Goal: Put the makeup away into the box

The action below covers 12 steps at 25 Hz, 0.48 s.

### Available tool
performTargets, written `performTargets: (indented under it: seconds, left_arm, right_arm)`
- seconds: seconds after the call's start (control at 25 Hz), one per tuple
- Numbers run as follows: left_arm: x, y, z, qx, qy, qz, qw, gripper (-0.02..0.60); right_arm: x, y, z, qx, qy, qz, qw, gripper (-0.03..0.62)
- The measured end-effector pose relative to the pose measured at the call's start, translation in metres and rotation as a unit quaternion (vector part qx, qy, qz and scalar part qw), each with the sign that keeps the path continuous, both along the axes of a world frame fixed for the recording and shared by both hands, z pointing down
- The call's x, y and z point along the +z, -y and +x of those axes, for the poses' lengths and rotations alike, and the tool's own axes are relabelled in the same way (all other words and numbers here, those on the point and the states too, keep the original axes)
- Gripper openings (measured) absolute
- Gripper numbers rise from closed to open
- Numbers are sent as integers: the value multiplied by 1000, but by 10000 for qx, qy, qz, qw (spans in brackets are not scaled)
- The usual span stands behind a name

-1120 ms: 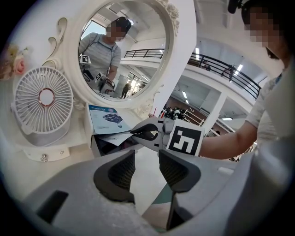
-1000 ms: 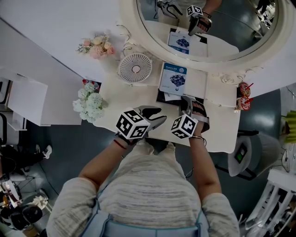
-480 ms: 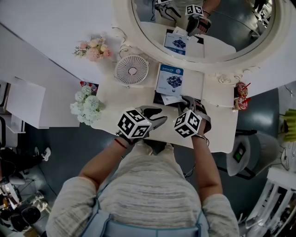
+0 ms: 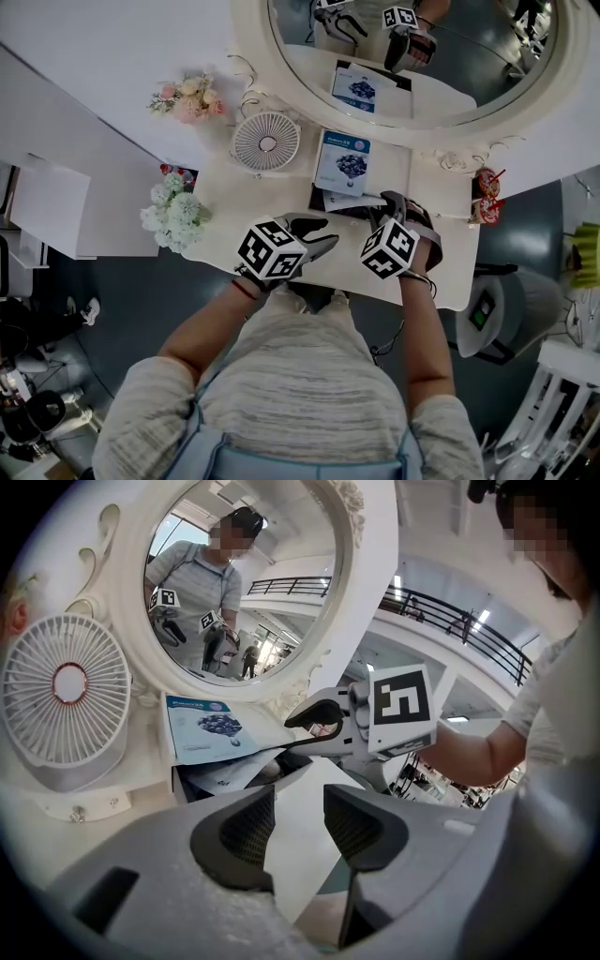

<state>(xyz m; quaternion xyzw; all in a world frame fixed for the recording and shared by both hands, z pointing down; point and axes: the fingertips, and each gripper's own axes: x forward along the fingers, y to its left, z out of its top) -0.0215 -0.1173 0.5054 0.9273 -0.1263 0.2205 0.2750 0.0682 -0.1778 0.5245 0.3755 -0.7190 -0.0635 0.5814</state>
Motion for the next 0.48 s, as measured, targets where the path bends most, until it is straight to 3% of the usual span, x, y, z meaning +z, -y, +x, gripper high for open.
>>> performTargets:
  seconds: [0.08, 0.24, 0.48]
  left_arm:
    - [-1, 0, 1, -8, -17, 8, 10000, 166]
    - [-4, 0, 1, -24, -32, 70, 10000, 166]
    - [-7, 1, 2, -56, -30, 137, 9999, 166]
  right_arm:
    - [-11, 2, 4, 150, 217, 129, 9996, 133]
    - [-35, 1, 5, 523, 1140, 429, 9912, 133]
    - [-53, -8, 2, 1009, 2592, 674, 9582, 132]
